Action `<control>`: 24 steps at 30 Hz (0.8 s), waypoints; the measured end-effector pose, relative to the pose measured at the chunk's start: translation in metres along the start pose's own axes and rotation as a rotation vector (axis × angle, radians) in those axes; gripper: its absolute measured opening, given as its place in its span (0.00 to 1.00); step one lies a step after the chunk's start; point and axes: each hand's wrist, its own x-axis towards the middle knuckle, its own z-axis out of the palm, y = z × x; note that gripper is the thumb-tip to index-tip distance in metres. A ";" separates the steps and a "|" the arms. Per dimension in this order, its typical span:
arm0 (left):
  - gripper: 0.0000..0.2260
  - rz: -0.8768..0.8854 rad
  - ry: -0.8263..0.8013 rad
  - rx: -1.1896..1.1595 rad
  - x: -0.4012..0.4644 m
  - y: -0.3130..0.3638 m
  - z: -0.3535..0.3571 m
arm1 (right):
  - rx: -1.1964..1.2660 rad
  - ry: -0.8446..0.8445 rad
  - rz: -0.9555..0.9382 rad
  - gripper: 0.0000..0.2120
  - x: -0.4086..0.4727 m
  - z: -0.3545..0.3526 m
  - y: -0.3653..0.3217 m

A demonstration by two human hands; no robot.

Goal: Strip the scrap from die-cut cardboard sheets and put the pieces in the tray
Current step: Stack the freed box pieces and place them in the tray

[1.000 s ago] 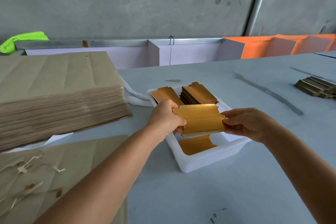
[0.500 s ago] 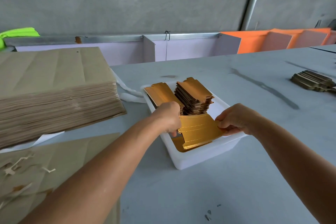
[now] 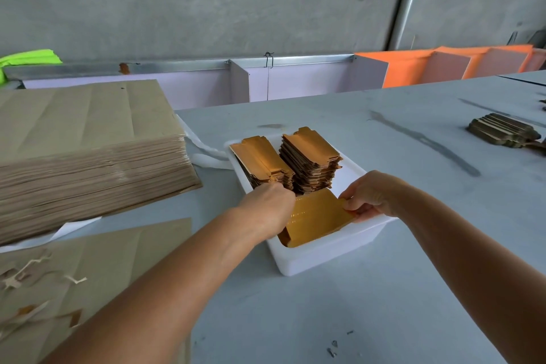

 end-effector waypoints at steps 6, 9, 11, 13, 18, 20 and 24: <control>0.16 -0.024 0.237 -0.121 -0.023 -0.020 0.006 | -0.050 -0.042 0.001 0.15 0.003 0.006 -0.002; 0.20 -0.011 0.287 -0.236 -0.031 -0.030 0.014 | -0.103 -0.038 0.001 0.15 0.012 0.009 -0.001; 0.21 -0.002 0.325 -0.290 -0.034 -0.032 0.019 | -0.223 -0.035 -0.011 0.15 0.020 0.012 0.002; 0.20 -0.005 0.358 -0.313 -0.036 -0.032 0.023 | -0.412 0.005 -0.044 0.14 0.030 0.016 0.007; 0.14 -0.030 0.365 -0.376 -0.036 -0.024 0.023 | -0.750 0.134 -0.130 0.10 0.041 0.024 0.015; 0.13 -0.021 0.351 -0.386 -0.037 -0.018 0.025 | -0.763 0.134 -0.121 0.10 0.042 0.025 0.015; 0.16 0.008 0.261 -0.400 -0.036 -0.009 0.038 | -0.860 0.130 -0.160 0.10 0.043 0.027 0.015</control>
